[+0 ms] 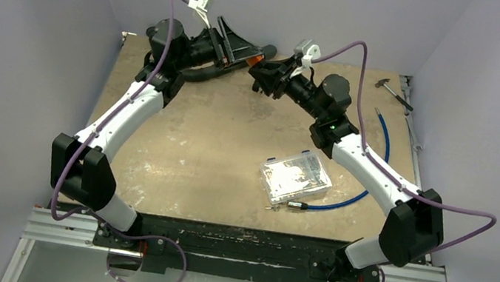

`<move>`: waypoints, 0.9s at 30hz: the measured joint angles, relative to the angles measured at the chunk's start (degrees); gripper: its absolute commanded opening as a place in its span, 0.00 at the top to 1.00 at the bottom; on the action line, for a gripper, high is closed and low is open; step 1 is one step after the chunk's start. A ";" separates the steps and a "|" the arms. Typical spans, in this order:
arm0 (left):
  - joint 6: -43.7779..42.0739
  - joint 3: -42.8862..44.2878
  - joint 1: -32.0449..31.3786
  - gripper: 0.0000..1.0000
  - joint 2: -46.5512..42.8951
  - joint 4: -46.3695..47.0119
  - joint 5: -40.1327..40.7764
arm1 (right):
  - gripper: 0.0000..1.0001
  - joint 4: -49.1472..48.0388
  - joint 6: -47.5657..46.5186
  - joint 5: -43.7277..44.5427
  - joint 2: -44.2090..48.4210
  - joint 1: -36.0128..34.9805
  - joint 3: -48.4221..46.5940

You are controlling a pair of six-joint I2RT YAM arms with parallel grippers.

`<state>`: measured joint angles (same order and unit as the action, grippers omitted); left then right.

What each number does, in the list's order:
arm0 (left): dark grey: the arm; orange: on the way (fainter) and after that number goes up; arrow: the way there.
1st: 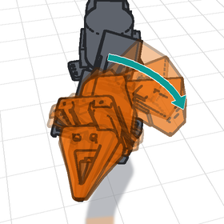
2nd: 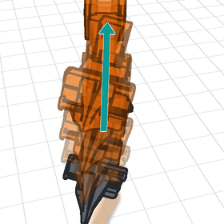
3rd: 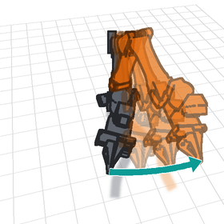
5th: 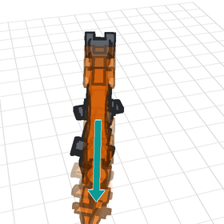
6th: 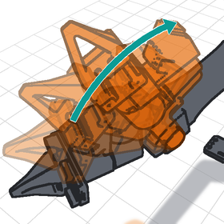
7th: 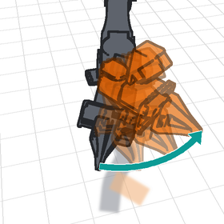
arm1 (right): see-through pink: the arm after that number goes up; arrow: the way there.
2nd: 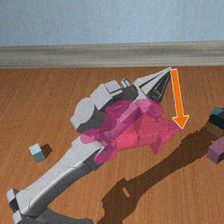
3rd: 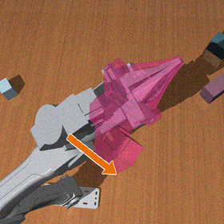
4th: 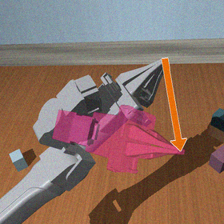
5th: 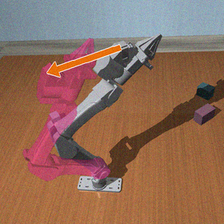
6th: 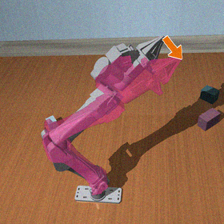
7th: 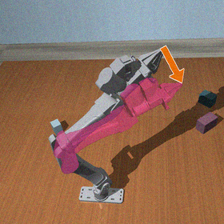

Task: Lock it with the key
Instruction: Lock the lock.

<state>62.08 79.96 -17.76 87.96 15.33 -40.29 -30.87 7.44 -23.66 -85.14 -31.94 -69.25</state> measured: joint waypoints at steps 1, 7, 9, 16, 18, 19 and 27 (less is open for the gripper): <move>0.37 0.00 0.00 0.33 0.00 0.33 0.04 | 1.00 -0.02 -0.15 0.20 0.00 -0.22 0.13; 1.64 -0.81 0.00 0.38 0.00 2.71 0.09 | 1.00 -0.09 -1.20 1.70 0.00 -0.96 0.20; 1.95 -1.31 0.00 0.35 0.00 3.10 0.02 | 1.00 -0.07 -1.64 2.23 -0.07 -1.18 0.20; 2.23 -2.21 0.02 0.57 0.04 2.56 0.46 | 1.00 -0.44 -3.61 4.50 -1.25 -1.84 0.20; 1.92 -2.49 0.11 0.73 0.04 2.54 0.90 | 1.00 -0.59 -4.26 4.94 -1.25 -2.03 0.20; 1.73 -2.54 0.11 0.79 0.04 2.56 0.98 | 1.00 -0.48 -4.57 4.96 -1.27 -2.05 0.20; -0.13 -2.60 0.07 1.00 0.11 2.58 0.57 | 0.34 0.87 -5.09 1.53 -1.33 -2.01 0.15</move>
<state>61.95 77.36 -17.69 88.07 17.91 -39.72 -30.00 2.35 -22.13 -86.48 -33.95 -69.10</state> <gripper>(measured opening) 0.486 0.607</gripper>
